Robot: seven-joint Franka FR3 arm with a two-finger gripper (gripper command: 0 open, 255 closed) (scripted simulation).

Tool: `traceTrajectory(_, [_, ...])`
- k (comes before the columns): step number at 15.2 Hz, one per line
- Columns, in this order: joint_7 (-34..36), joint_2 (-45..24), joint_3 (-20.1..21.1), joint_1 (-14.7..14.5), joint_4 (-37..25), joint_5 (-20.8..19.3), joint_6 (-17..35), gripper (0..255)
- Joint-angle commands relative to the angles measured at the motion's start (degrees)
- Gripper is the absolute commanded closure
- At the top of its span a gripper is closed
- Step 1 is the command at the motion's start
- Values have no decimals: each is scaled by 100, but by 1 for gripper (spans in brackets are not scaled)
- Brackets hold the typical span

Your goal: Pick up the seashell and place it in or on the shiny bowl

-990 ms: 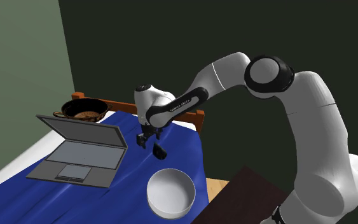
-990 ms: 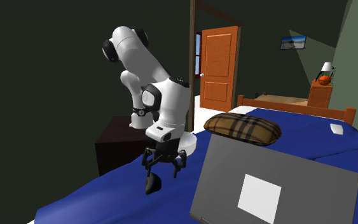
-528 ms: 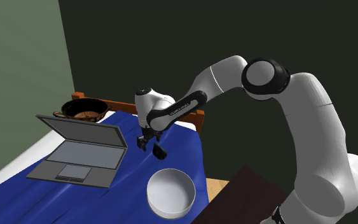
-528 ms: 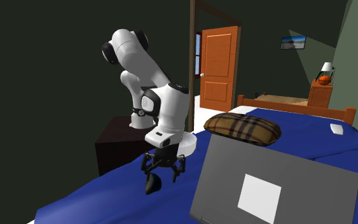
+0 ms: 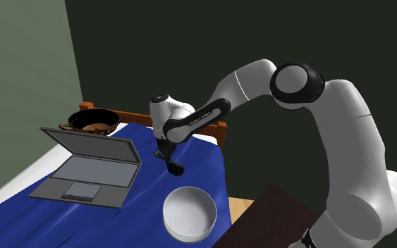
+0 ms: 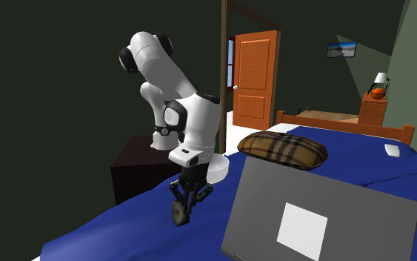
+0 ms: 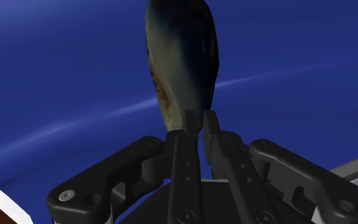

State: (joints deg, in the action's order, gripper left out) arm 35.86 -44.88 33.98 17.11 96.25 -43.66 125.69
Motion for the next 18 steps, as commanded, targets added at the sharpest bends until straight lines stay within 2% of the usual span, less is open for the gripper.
traceTrajectory(1, [13, -43, -16, 0, 86, 16, -22, 255])
traceTrajectory(8, [-53, -10, 6, 1, -32, 44, -43, 255])
traceTrajectory(9, [-53, -10, 6, 1, -32, 43, -43, 0])
traceTrajectory(12, [-1082, 342, 840, 1880, 1530, 861, 1769, 0])
traceTrajectory(13, [-1376, 291, 1053, 2302, 1782, 1034, 2070, 0])
traceTrajectory(18, [-1221, -20, 795, 2054, 1638, 792, 2254, 0])
